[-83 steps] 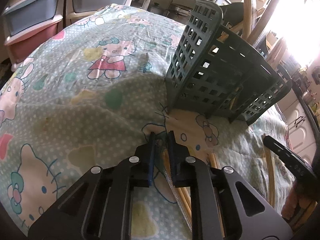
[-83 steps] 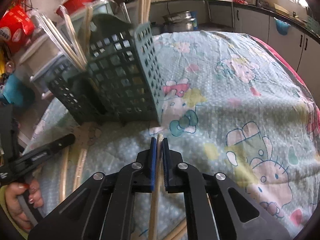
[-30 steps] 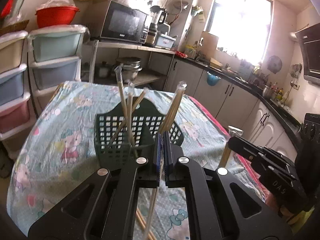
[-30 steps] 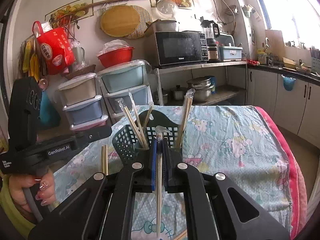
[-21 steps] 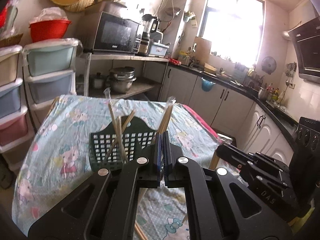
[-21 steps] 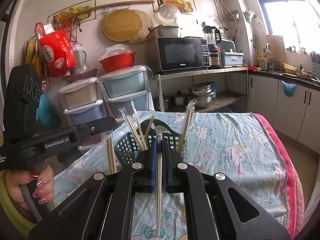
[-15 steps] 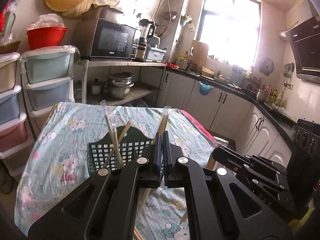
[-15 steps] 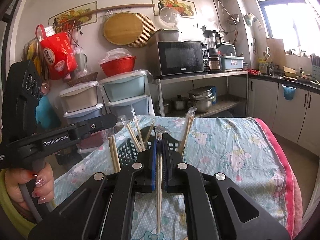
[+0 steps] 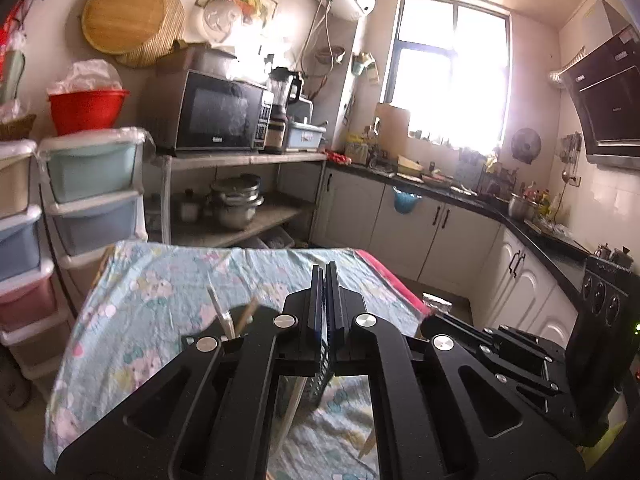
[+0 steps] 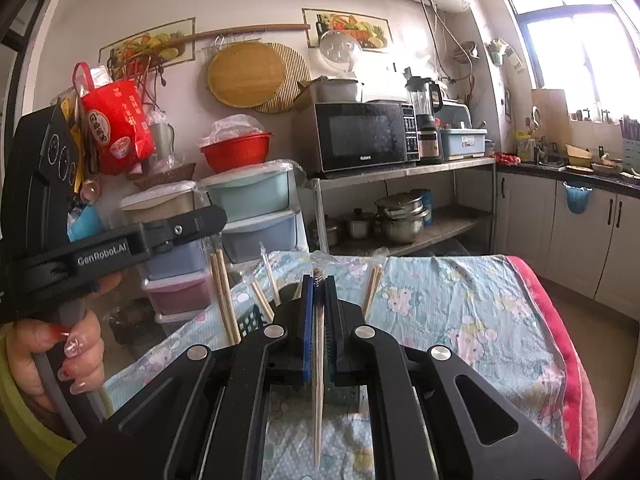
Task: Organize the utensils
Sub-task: 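Lower the chopsticks upright into the green caddy with both tools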
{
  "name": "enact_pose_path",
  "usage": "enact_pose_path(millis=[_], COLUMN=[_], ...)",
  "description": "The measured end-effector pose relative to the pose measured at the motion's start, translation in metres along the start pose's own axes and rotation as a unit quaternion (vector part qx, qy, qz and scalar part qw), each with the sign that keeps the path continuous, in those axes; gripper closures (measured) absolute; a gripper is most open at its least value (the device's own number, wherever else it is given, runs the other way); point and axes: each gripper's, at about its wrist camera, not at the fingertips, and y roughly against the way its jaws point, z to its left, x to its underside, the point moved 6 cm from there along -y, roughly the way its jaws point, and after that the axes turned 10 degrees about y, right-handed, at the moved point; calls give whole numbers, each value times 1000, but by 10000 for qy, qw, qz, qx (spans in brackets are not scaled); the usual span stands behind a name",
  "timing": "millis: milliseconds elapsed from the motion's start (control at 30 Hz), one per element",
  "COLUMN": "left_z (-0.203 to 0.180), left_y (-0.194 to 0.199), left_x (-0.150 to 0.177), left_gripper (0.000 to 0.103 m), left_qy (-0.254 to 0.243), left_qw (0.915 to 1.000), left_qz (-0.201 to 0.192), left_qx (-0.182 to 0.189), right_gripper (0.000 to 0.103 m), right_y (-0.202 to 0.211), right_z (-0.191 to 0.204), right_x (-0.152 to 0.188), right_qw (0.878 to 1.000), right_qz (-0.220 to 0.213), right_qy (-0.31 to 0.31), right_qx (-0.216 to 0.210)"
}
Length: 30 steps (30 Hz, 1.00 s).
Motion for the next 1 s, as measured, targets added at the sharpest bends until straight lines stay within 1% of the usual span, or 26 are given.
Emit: enact_pose_path(millis=[333, 600, 733, 1000], left_z=[4, 12, 19, 39], left_y=[7, 13, 8, -5], left_x=[-36, -61, -71, -79], left_gripper=[102, 102, 103, 102], left_qy=[-101, -141, -110, 67], left_qw=[9991, 9963, 9955, 9950], left_qz=[-386, -774, -820, -767], left_qx=[-172, -351, -462, -641], right_gripper=[97, 97, 97, 97], right_y=[-3, -13, -20, -36], right_z=[-2, -4, -3, -6], right_x=[-25, -45, -58, -82], right_qw=[9997, 9992, 9988, 9983], right_qz=[-230, -333, -402, -494], right_qy=[92, 207, 259, 297], right_qx=[8, 67, 95, 127])
